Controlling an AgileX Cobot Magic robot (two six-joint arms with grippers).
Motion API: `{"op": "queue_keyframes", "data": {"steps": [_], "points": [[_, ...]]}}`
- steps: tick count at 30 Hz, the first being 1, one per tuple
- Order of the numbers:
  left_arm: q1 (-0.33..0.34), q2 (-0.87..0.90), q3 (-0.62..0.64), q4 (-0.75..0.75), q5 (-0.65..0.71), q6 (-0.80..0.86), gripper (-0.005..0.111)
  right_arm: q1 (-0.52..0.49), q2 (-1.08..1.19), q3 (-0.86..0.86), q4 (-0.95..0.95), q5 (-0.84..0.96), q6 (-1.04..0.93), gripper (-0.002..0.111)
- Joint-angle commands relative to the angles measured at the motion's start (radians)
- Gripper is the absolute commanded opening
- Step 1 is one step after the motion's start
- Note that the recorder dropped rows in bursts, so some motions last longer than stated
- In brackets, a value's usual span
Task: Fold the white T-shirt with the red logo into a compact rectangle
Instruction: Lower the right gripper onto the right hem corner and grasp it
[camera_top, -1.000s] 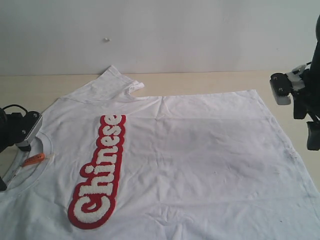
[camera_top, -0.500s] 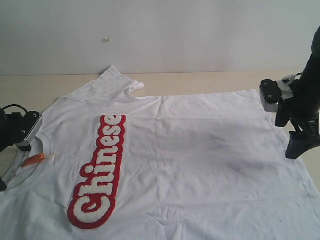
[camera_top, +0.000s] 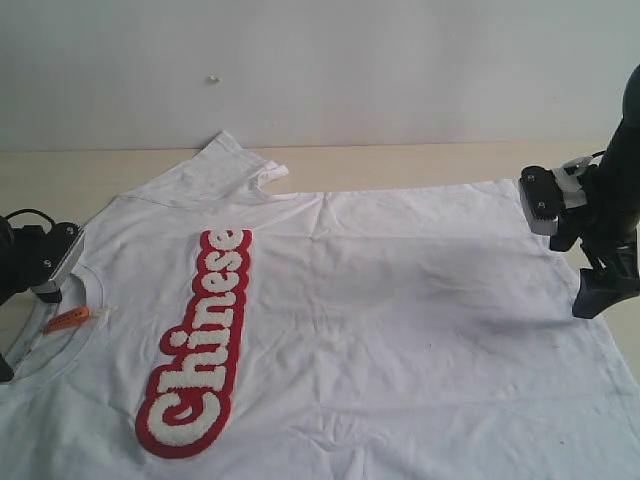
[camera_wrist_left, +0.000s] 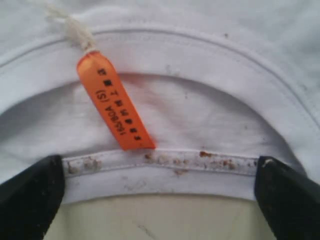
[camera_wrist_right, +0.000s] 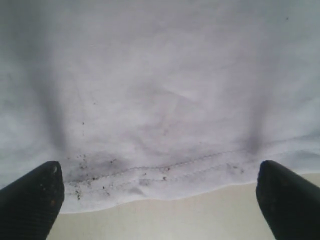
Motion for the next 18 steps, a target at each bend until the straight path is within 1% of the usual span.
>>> {"op": "queue_keyframes", "data": {"steps": [1, 13, 15, 17, 18], "points": [[0.004, 0.051, 0.029, 0.034, -0.051, 0.008, 0.104, 0.001, 0.025, 0.006, 0.008, 0.006, -0.007, 0.105], [0.004, 0.051, 0.029, 0.034, -0.051, 0.008, 0.104, 0.001, 0.066, 0.006, -0.003, 0.000, -0.007, 0.105], [0.004, 0.051, 0.029, 0.034, -0.051, 0.008, 0.104, 0.001, 0.066, 0.006, -0.035, -0.006, -0.010, 0.105], [0.004, 0.051, 0.029, 0.034, -0.051, 0.008, 0.104, 0.005, 0.066, 0.006, -0.122, 0.009, -0.010, 0.105], [0.004, 0.051, 0.029, 0.034, -0.051, 0.008, 0.104, 0.005, 0.066, 0.006, -0.124, 0.021, -0.021, 0.105]]}}
